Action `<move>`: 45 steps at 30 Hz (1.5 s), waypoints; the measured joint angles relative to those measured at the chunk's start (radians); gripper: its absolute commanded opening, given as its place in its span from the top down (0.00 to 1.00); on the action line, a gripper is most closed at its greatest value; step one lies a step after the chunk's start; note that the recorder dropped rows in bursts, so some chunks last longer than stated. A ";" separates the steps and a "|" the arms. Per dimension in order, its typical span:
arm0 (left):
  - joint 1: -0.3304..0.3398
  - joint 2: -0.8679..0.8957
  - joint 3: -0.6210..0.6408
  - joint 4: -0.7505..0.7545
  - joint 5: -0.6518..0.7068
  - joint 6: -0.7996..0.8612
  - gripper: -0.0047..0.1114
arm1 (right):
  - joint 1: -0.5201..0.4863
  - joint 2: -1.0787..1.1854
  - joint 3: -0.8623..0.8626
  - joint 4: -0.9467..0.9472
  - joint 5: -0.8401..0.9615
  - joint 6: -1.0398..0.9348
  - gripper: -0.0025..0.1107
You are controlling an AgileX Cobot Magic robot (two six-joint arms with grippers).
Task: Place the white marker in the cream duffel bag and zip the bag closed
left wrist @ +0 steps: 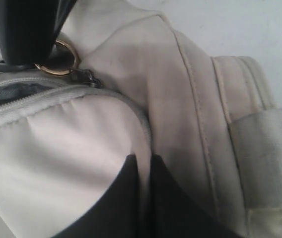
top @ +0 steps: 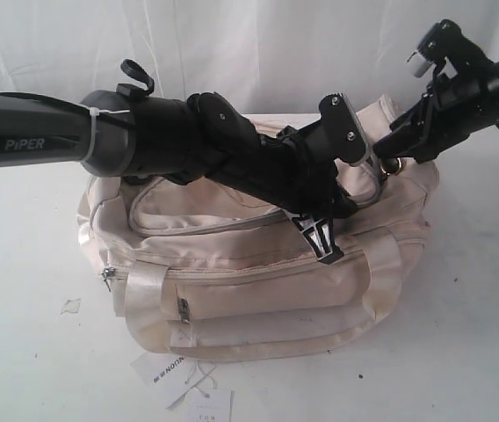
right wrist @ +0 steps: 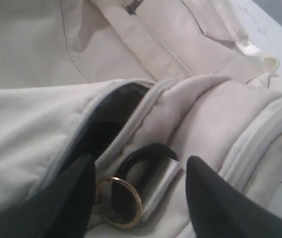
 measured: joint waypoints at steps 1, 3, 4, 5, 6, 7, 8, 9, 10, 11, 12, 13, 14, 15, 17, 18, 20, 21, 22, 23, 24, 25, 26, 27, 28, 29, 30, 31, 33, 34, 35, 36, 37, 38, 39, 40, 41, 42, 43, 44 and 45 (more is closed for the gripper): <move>0.000 0.000 0.000 0.000 0.002 0.000 0.96 | 0.000 0.010 0.000 -0.002 -0.002 0.000 0.52; 0.000 0.000 0.000 0.000 0.002 -0.002 0.96 | 0.000 0.024 0.000 -0.002 -0.002 0.004 0.52; 0.000 0.000 0.000 0.000 0.002 -0.002 0.96 | 0.000 0.028 0.000 -0.002 0.001 0.007 0.52; 0.000 0.000 0.000 0.000 0.002 -0.002 0.96 | 0.000 0.030 0.000 -0.002 0.006 0.009 0.52; 0.000 0.000 0.000 0.000 0.002 -0.002 0.96 | 0.000 0.032 0.000 -0.002 0.011 0.009 0.52; 0.000 0.000 0.000 0.000 0.004 -0.002 0.96 | 0.000 0.034 0.000 -0.002 0.021 0.009 0.52; 0.000 0.000 0.000 0.000 0.004 -0.002 0.96 | 0.000 0.034 0.000 -0.004 0.030 0.009 0.54; 0.000 0.000 0.000 0.000 0.004 -0.002 0.96 | 0.000 0.034 0.000 -0.009 0.037 0.009 0.57; 0.000 0.000 0.000 0.000 0.004 -0.002 0.96 | 0.000 0.034 0.000 -0.016 0.040 0.009 0.61; 0.000 0.000 0.000 0.000 0.004 -0.002 0.96 | 0.000 0.034 0.000 -0.024 0.040 0.009 0.66; 0.000 0.000 0.000 0.000 0.004 -0.002 0.96 | 0.000 0.034 0.000 -0.039 0.042 0.009 0.72; 0.000 0.000 0.000 0.000 0.004 -0.002 0.96 | 0.000 0.034 0.000 -0.046 0.044 0.009 0.77; 0.000 0.000 0.000 0.000 0.004 -0.002 0.96 | 0.000 0.034 0.000 -0.055 0.044 0.009 0.85; 0.000 0.000 0.000 0.000 0.004 -0.002 0.96 | 0.000 0.034 0.000 -0.064 0.046 0.011 0.90; 0.000 0.000 0.000 0.000 0.004 -0.002 0.96 | 0.000 0.034 0.000 -0.073 0.054 0.029 0.98; 0.000 0.000 0.000 0.000 0.004 -0.002 0.96 | 0.000 0.034 0.000 -0.075 0.054 0.044 0.98; 0.000 0.000 0.000 0.000 0.004 -0.002 0.96 | 0.000 0.034 0.000 -0.075 0.058 0.062 0.98; 0.000 0.000 0.000 0.000 0.004 -0.002 0.96 | 0.000 0.032 0.000 -0.075 0.057 0.067 0.98; 0.000 0.000 0.000 0.000 0.006 -0.002 0.96 | 0.000 0.027 0.000 -0.077 0.057 0.069 0.98; 0.000 0.000 0.000 0.000 0.006 -0.002 0.96 | 0.000 0.021 0.000 -0.078 0.054 0.075 0.98; 0.000 0.000 0.000 0.000 0.006 -0.002 0.96 | 0.000 0.011 0.000 -0.080 0.051 0.077 0.98; 0.000 0.000 0.000 0.000 0.006 -0.002 0.96 | 0.000 0.001 0.000 -0.083 0.046 0.081 0.98; 0.000 0.000 0.000 0.000 0.006 -0.002 0.96 | 0.000 -0.007 0.000 -0.083 0.043 0.086 0.98; 0.000 0.000 0.000 0.000 0.006 -0.002 0.96 | 0.000 -0.017 0.000 -0.083 0.041 0.089 0.98; 0.000 0.000 0.000 0.000 0.006 -0.002 0.96 | 0.000 -0.023 0.000 -0.083 0.039 0.093 0.98; 0.000 0.000 0.000 0.000 0.006 -0.004 0.96 | 0.000 -0.028 0.000 -0.083 0.039 0.099 0.98; 0.000 0.000 0.000 0.000 0.006 -0.004 0.96 | 0.000 -0.033 0.000 -0.083 0.039 0.106 0.98; 0.000 0.000 0.000 0.000 0.006 -0.004 0.96 | 0.000 -0.035 0.000 -0.083 0.039 0.111 0.98; 0.000 0.000 0.000 0.000 0.006 -0.004 0.96 | 0.000 -0.035 0.000 -0.084 0.039 0.129 0.98; 0.000 0.000 0.000 0.000 0.006 -0.004 0.96 | 0.000 -0.035 0.000 -0.084 0.039 0.133 0.98; 0.000 0.000 0.000 0.000 0.006 -0.004 0.96 | 0.000 -0.035 0.000 -0.077 0.037 0.138 0.98; 0.000 0.000 0.000 0.000 0.006 -0.004 0.96 | 0.000 -0.035 0.000 -0.055 0.034 0.140 0.98; 0.000 0.000 0.000 0.000 0.006 -0.004 0.96 | 0.000 -0.035 0.000 -0.025 0.032 0.140 0.98; 0.000 0.000 0.000 0.000 0.006 -0.004 0.96 | 0.000 -0.035 0.000 0.003 0.032 0.140 0.98; 0.000 0.000 0.000 0.000 0.006 -0.004 0.96 | 0.000 -0.035 0.000 0.040 0.032 0.140 0.98; 0.000 0.000 0.000 0.000 0.006 -0.004 0.96 | 0.000 -0.035 0.000 0.075 0.032 0.134 0.98; 0.000 0.000 0.000 0.000 0.006 -0.004 0.96 | 0.000 -0.035 0.000 0.100 0.032 0.128 0.98; 0.000 0.000 0.000 0.000 0.003 -0.004 0.96 | 0.000 -0.035 0.000 0.125 0.029 0.124 0.98; 0.000 0.000 0.000 0.000 0.004 -0.004 0.96 | 0.000 -0.035 0.000 0.142 0.017 0.121 0.98; 0.000 0.000 0.000 0.000 0.002 -0.004 0.96 | 0.000 -0.035 0.000 0.149 0.004 0.119 0.98; 0.000 -0.002 0.000 0.000 0.002 -0.004 0.96 | 0.000 -0.033 0.000 0.158 -0.011 0.115 0.98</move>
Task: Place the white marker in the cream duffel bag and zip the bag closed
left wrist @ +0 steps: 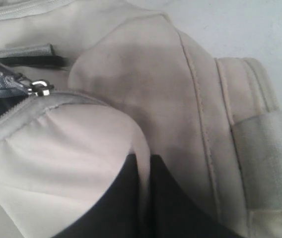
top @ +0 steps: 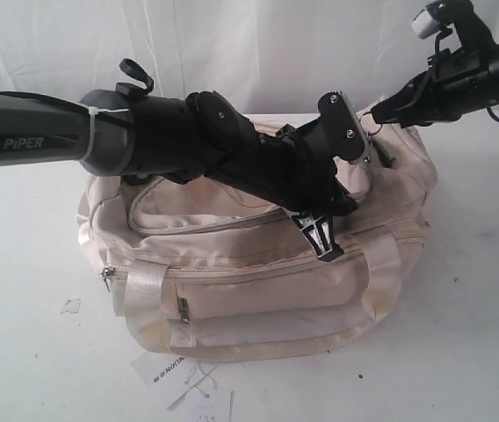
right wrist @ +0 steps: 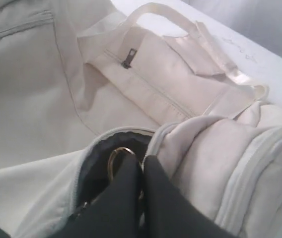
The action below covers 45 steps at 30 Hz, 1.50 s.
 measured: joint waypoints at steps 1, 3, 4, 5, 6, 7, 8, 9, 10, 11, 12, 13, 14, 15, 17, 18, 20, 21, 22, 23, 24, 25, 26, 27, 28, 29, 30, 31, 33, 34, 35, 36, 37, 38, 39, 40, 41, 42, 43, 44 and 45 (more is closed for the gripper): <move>0.000 -0.001 0.000 0.000 0.000 0.000 0.96 | 0.000 0.003 0.000 0.010 -0.015 0.000 0.98; 0.002 -0.005 0.000 -0.002 0.007 0.000 0.96 | 0.000 0.019 0.000 0.039 -0.040 -0.007 0.98; 0.002 -0.006 0.000 -0.002 0.013 0.000 0.96 | 0.000 0.028 0.000 0.059 -0.049 -0.014 0.98; 0.002 -0.007 0.000 -0.002 0.020 0.004 0.96 | 0.000 0.035 -0.002 0.075 -0.056 -0.021 0.98; 0.004 -0.007 0.000 -0.002 0.024 0.006 0.96 | 0.000 0.045 -0.008 0.093 -0.058 -0.030 0.98; 0.004 -0.007 0.000 -0.002 0.029 0.006 0.96 | 0.002 0.054 -0.013 0.114 -0.061 -0.037 0.98; 0.004 -0.007 0.000 0.001 0.032 0.008 0.96 | 0.001 0.061 -0.021 0.128 -0.062 -0.042 0.98; 0.004 -0.007 0.000 0.006 0.035 0.011 0.96 | 0.001 0.069 -0.033 0.143 -0.066 -0.046 0.98; 0.004 -0.007 0.000 0.009 0.035 0.011 0.96 | 0.001 0.076 -0.045 0.156 -0.070 -0.050 0.98; 0.004 -0.007 0.000 0.011 0.036 0.011 0.96 | 0.001 0.085 -0.058 0.166 -0.072 -0.049 0.98; 0.004 -0.007 0.000 0.013 0.036 0.011 0.96 | 0.001 0.092 -0.071 0.171 -0.078 -0.051 0.98; 0.004 -0.007 0.000 0.013 0.036 0.011 0.96 | 0.001 0.101 -0.083 0.178 -0.083 -0.052 0.98; 0.004 -0.007 0.000 0.015 0.036 0.011 0.96 | 0.001 0.108 -0.093 0.178 -0.085 -0.053 0.98; 0.004 -0.007 0.000 0.015 0.036 0.011 0.96 | 0.001 0.117 -0.106 0.179 -0.090 -0.053 0.98; 0.004 -0.007 0.000 0.015 0.036 0.011 0.96 | 0.001 0.137 -0.131 0.182 -0.092 -0.053 0.98; 0.006 -0.007 0.000 0.015 0.037 0.011 0.96 | 0.001 0.145 -0.139 0.184 -0.094 -0.053 0.98; 0.006 -0.007 0.000 0.015 0.039 0.011 0.96 | 0.002 0.157 -0.149 0.192 -0.100 -0.053 0.98; 0.006 -0.007 0.000 0.015 0.039 0.011 0.96 | 0.002 0.162 -0.150 0.196 -0.103 -0.053 0.98; 0.006 -0.007 0.000 0.015 0.039 0.011 0.96 | 0.005 0.167 -0.151 0.196 -0.110 -0.053 0.98; 0.006 -0.007 0.000 0.015 0.039 0.011 0.96 | 0.005 0.172 -0.154 0.197 -0.121 -0.053 0.98; 0.006 -0.007 0.000 0.015 0.039 0.011 0.96 | 0.007 0.178 -0.155 0.200 -0.132 -0.053 0.98; 0.006 -0.007 0.000 0.015 0.039 0.011 0.96 | 0.009 0.184 -0.155 0.200 -0.140 -0.053 0.98; 0.006 -0.007 0.000 0.015 0.039 0.011 0.96 | 0.008 0.189 -0.155 0.201 -0.148 -0.053 0.98; 0.006 -0.007 0.000 0.015 0.039 0.011 0.96 | 0.008 0.196 -0.155 0.201 -0.152 -0.053 0.98; 0.006 -0.007 0.000 0.015 0.039 0.011 0.96 | 0.008 0.204 -0.156 0.206 -0.158 -0.053 0.98; 0.006 -0.007 0.000 0.015 0.039 0.011 0.96 | 0.008 0.211 -0.156 0.208 -0.160 -0.053 0.98; 0.006 -0.007 0.000 0.015 0.043 0.011 0.96 | 0.008 0.217 -0.156 0.212 -0.162 -0.053 0.98; 0.006 -0.007 0.000 0.017 0.044 0.011 0.96 | 0.008 0.226 -0.156 0.218 -0.169 -0.053 0.98; 0.006 -0.007 0.000 0.017 0.044 0.011 0.96 | 0.008 0.239 -0.156 0.221 -0.178 -0.053 0.98; 0.006 -0.007 0.000 0.017 0.049 0.011 0.96 | 0.008 0.244 -0.156 0.223 -0.191 -0.053 0.98; 0.006 -0.007 0.000 0.017 0.049 0.011 0.96 | 0.008 0.251 -0.156 0.223 -0.196 -0.053 0.98; 0.006 -0.007 0.000 0.019 0.053 0.011 0.96 | 0.008 0.254 -0.156 0.223 -0.200 -0.053 0.98; 0.006 -0.007 0.000 0.020 0.058 0.011 0.96 | 0.008 0.256 -0.156 0.226 -0.203 -0.052 0.98; 0.006 -0.007 0.000 0.020 0.062 0.011 0.96 | 0.008 0.258 -0.156 0.231 -0.205 -0.052 0.98; 0.006 -0.007 0.000 0.023 0.065 0.011 0.96 | 0.008 0.258 -0.156 0.239 -0.205 -0.052 0.98; 0.006 -0.007 0.000 0.023 0.067 0.011 0.96 | 0.008 0.258 -0.156 0.252 -0.205 -0.052 0.98; 0.006 -0.007 0.000 0.023 0.069 0.011 0.96 | 0.008 0.258 -0.156 0.262 -0.207 -0.052 0.98; 0.006 -0.007 0.000 0.023 0.069 0.011 0.96 | 0.009 0.258 -0.156 0.272 -0.207 -0.052 0.98; 0.006 -0.007 0.000 0.023 0.069 0.011 0.96 | 0.009 0.258 -0.156 0.280 -0.209 -0.052 0.98; 0.006 -0.007 0.000 0.023 0.069 0.011 0.96 | 0.009 0.258 -0.156 0.289 -0.209 -0.052 0.98; 0.006 -0.007 0.000 0.023 0.071 0.011 0.96 | 0.010 0.258 -0.156 0.295 -0.211 -0.052 0.98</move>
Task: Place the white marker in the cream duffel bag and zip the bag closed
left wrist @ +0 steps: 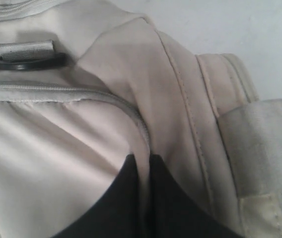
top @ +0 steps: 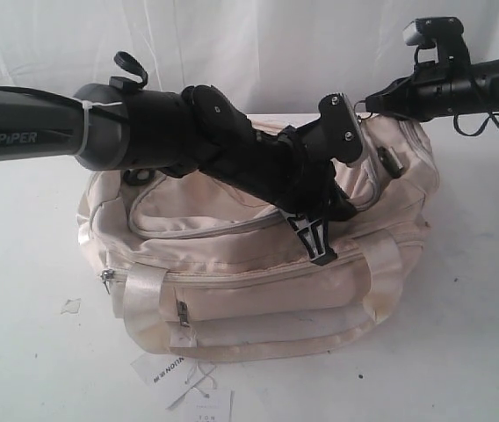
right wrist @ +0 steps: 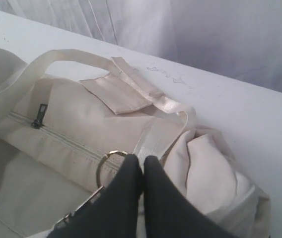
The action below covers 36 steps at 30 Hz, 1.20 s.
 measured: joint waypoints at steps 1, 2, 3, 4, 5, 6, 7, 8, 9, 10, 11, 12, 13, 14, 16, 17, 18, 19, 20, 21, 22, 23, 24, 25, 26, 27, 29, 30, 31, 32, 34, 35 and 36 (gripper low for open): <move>0.000 0.000 0.000 0.000 0.000 0.000 0.96 | 0.000 0.000 0.000 0.003 -0.002 0.000 0.98; 0.000 0.000 0.000 0.000 0.001 0.000 0.96 | 0.000 0.000 0.000 0.003 -0.004 0.000 0.97; 0.000 0.000 0.000 0.000 0.001 0.000 0.96 | 0.000 0.000 0.000 0.003 -0.006 0.000 0.96; 0.000 0.000 0.000 0.000 0.002 0.000 0.96 | 0.000 0.000 0.000 0.004 -0.006 0.000 0.94; 0.000 0.000 0.000 0.000 0.002 0.000 0.96 | 0.000 0.000 0.000 0.005 -0.006 0.000 0.92; 0.000 0.000 0.000 0.000 0.002 0.000 0.96 | 0.000 0.000 0.000 0.009 -0.008 0.000 0.90; 0.000 0.000 0.000 0.000 0.010 0.000 0.96 | 0.000 0.000 0.000 0.014 -0.016 0.000 0.88; 0.000 0.000 0.000 0.000 0.020 0.000 0.96 | 0.000 0.000 -0.002 0.023 -0.027 0.000 0.86; 0.000 0.000 0.000 0.002 0.032 0.000 0.96 | 0.000 0.000 -0.004 0.030 -0.035 0.000 0.86; 0.000 0.000 0.000 0.004 0.040 0.000 0.96 | 0.000 0.000 -0.006 0.033 -0.045 0.000 0.84; 0.000 0.000 0.000 0.004 0.049 0.000 0.96 | -0.002 0.000 -0.008 0.036 -0.047 0.000 0.83; 0.000 0.000 0.000 0.004 0.050 0.000 0.96 | -0.002 0.000 -0.009 0.036 -0.047 0.000 0.83; 0.000 0.000 0.000 0.004 0.053 0.000 0.96 | -0.002 0.000 -0.009 0.038 -0.047 0.000 0.81; 0.000 0.000 0.000 0.004 0.053 0.000 0.96 | -0.002 0.000 -0.009 0.039 -0.047 0.000 0.80; 0.000 0.000 0.000 0.005 0.050 0.000 0.96 | -0.002 0.000 -0.009 0.039 -0.037 0.000 0.77; 0.000 0.000 0.000 0.005 0.045 0.000 0.96 | -0.002 0.000 -0.009 0.039 -0.031 0.000 0.76; 0.000 0.000 0.000 0.005 0.043 0.000 0.96 | -0.002 0.000 -0.009 0.039 -0.026 0.000 0.75; 0.000 0.000 0.000 0.005 0.035 0.000 0.96 | -0.002 0.000 -0.009 0.039 -0.017 0.003 0.74; 0.000 0.000 0.000 0.006 0.028 0.000 0.96 | -0.002 0.000 -0.009 0.039 -0.010 0.008 0.74; 0.000 0.000 0.000 0.006 0.023 0.000 0.96 | -0.002 0.000 -0.009 0.039 -0.008 0.014 0.74; 0.000 0.000 0.000 0.006 0.019 0.000 0.96 | -0.002 0.000 -0.009 0.039 -0.007 0.024 0.74; 0.000 0.000 0.000 0.006 0.014 0.000 0.96 | -0.002 0.000 -0.009 0.039 -0.005 0.035 0.74; 0.000 0.000 0.000 0.006 0.005 0.000 0.96 | -0.002 0.000 -0.009 0.039 -0.003 0.054 0.74; 0.000 -0.002 0.000 0.006 0.003 0.000 0.96 | -0.002 0.000 -0.009 0.037 -0.003 0.062 0.74; -0.002 -0.010 0.000 0.008 0.001 -0.003 0.96 | -0.002 -0.007 -0.009 0.033 -0.001 0.069 0.74; -0.002 -0.014 0.000 0.008 0.001 -0.007 0.96 | -0.002 -0.012 -0.009 0.031 -0.001 0.069 0.74; -0.002 -0.040 0.001 0.008 -0.012 -0.011 0.96 | -0.002 -0.040 -0.009 0.029 0.005 0.074 0.74; -0.002 -0.058 0.001 0.008 -0.029 -0.013 0.96 | -0.004 -0.056 -0.009 0.024 0.011 0.086 0.75; -0.002 -0.065 0.001 0.008 -0.042 -0.015 0.96 | -0.004 -0.068 -0.009 0.014 0.011 0.102 0.77; -0.002 -0.078 0.001 0.008 -0.058 -0.015 0.96 | -0.004 -0.080 -0.009 -0.010 0.011 0.133 0.80; -0.002 -0.090 0.001 0.008 -0.075 -0.019 0.93 | -0.004 -0.100 -0.009 -0.110 0.000 0.218 0.89; -0.002 -0.094 0.001 0.008 -0.077 -0.026 0.84 | -0.004 -0.108 -0.009 -0.170 -0.010 0.268 0.93; -0.002 -0.094 0.001 0.008 -0.074 -0.038 0.77 | -0.004 -0.119 -0.009 -0.264 -0.016 0.345 0.95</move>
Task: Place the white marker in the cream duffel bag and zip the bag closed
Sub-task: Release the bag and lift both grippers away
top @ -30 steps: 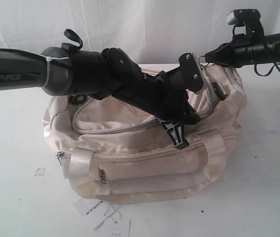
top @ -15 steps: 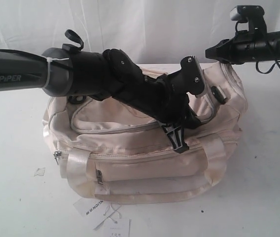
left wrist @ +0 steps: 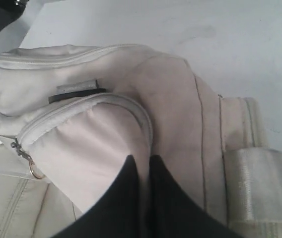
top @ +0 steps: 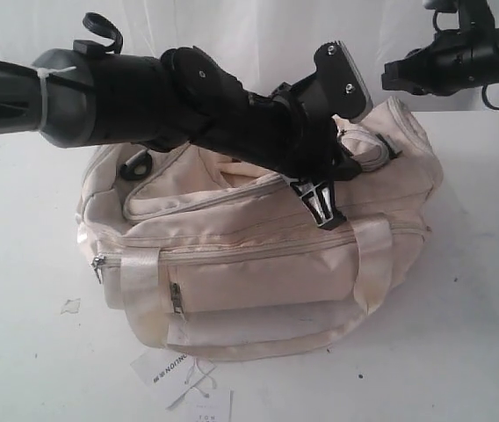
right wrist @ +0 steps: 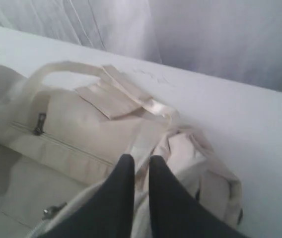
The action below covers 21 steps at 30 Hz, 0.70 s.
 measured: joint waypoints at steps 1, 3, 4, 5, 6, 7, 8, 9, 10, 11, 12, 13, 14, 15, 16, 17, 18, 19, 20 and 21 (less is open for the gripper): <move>0.000 -0.002 0.000 0.000 0.011 -0.005 0.67 | 0.000 -0.007 0.000 -0.069 -0.005 0.069 0.96; 0.000 -0.004 0.000 0.000 0.058 -0.009 0.56 | 0.000 -0.022 0.000 -0.197 -0.009 0.191 0.97; 0.000 -0.006 0.000 0.000 0.074 -0.009 0.50 | 0.000 -0.024 0.000 -0.217 -0.007 0.215 0.97; 0.000 -0.007 0.000 0.000 0.091 -0.011 0.48 | 0.000 -0.026 0.000 -0.235 -0.001 0.237 0.97; 0.000 -0.010 0.000 0.000 0.100 -0.011 0.45 | -0.002 -0.028 0.000 -0.246 0.009 0.249 0.97; 0.000 -0.010 0.000 0.000 0.105 -0.014 0.45 | -0.002 -0.030 0.000 -0.256 0.018 0.256 0.97; 0.000 -0.012 0.000 0.000 0.107 -0.014 0.45 | -0.002 -0.030 0.000 -0.261 0.030 0.262 0.97; 0.000 -0.012 0.000 0.000 0.107 -0.014 0.45 | -0.002 -0.032 0.000 -0.265 0.042 0.267 0.97; 0.000 -0.014 0.000 0.000 0.107 -0.014 0.45 | -0.002 -0.032 0.000 -0.268 0.050 0.266 0.97; 0.000 -0.017 0.000 0.000 0.099 -0.021 0.45 | -0.002 -0.032 0.000 -0.283 0.065 0.274 0.97; 0.000 -0.019 0.000 0.000 0.094 -0.031 0.45 | -0.002 -0.032 0.000 -0.288 0.065 0.282 0.97; 0.000 -0.028 0.000 0.000 0.077 -0.049 0.45 | -0.002 -0.032 0.000 -0.311 0.065 0.325 0.97; 0.000 -0.034 0.000 0.000 0.070 -0.053 0.45 | -0.004 -0.032 0.000 -0.323 0.063 0.348 0.97; 0.000 -0.049 0.000 0.000 0.059 -0.060 0.46 | -0.006 -0.032 0.000 -0.359 0.059 0.414 0.97; 0.000 -0.057 0.000 0.000 0.057 -0.062 0.48 | -0.008 -0.032 0.000 -0.377 0.057 0.446 0.97; 0.000 -0.068 0.000 0.000 0.055 -0.067 0.52 | -0.010 -0.032 0.000 -0.391 0.057 0.478 0.97; 0.000 -0.078 0.000 0.000 0.055 -0.074 0.58 | -0.012 -0.032 0.000 -0.409 0.057 0.510 0.97; 0.000 -0.089 0.000 0.006 0.052 -0.086 0.75 | -0.016 -0.032 0.000 -0.424 0.059 0.539 0.97; 0.000 -0.109 0.000 0.030 0.052 -0.118 0.94 | -0.026 -0.034 0.000 -0.449 0.066 0.583 0.97; 0.004 -0.128 0.000 0.074 0.051 -0.165 0.96 | -0.040 -0.036 0.000 -0.462 0.086 0.614 0.97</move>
